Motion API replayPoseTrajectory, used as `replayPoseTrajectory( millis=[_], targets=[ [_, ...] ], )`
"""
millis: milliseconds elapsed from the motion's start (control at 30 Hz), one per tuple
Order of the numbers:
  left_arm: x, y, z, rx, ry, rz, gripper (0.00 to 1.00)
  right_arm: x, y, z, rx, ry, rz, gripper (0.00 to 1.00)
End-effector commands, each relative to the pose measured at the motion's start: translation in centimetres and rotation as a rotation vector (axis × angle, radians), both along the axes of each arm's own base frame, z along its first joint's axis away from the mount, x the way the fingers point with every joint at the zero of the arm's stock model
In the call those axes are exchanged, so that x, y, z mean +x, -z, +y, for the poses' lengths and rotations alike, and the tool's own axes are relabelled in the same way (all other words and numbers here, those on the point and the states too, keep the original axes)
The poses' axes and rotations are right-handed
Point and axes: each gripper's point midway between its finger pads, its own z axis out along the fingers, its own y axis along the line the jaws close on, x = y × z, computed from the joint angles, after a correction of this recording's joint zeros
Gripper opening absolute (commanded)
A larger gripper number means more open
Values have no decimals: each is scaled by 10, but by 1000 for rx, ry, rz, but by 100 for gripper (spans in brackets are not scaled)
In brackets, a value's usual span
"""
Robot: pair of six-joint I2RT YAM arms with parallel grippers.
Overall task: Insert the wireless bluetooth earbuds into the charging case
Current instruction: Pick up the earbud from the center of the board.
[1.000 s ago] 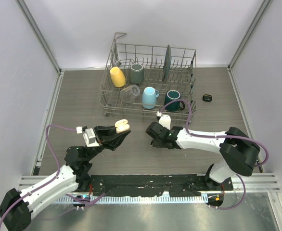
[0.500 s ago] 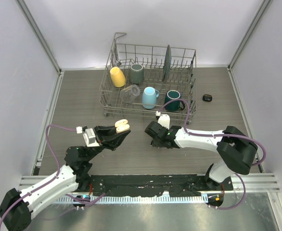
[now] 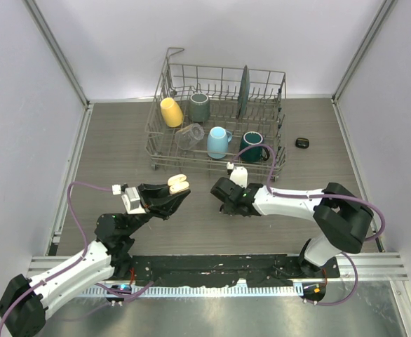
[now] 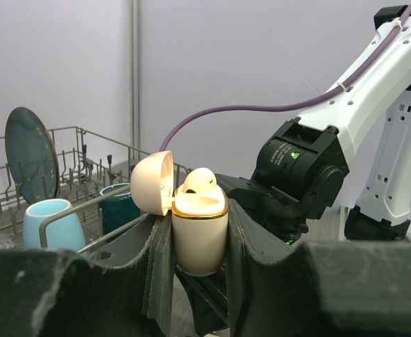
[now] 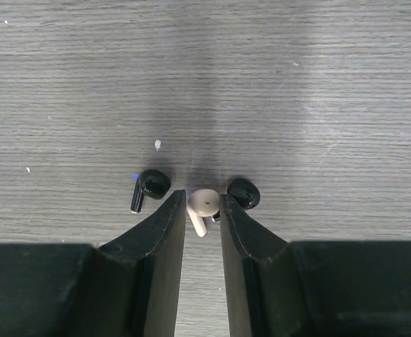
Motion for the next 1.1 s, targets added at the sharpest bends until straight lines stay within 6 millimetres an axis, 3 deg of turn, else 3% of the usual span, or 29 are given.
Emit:
replayPoseTrajectory(
  millis=[0, 733, 1067],
  targets=[
    [2, -9, 6, -27, -30, -32, 0, 12, -7, 7, 16, 18, -38, 31],
    [2, -9, 5, -27, -30, -32, 0, 6, -2, 11, 33, 6, -1, 30],
    [2, -8, 5, -25, -32, -32, 0, 7, -2, 11, 15, 7, 3, 36]
  ],
)
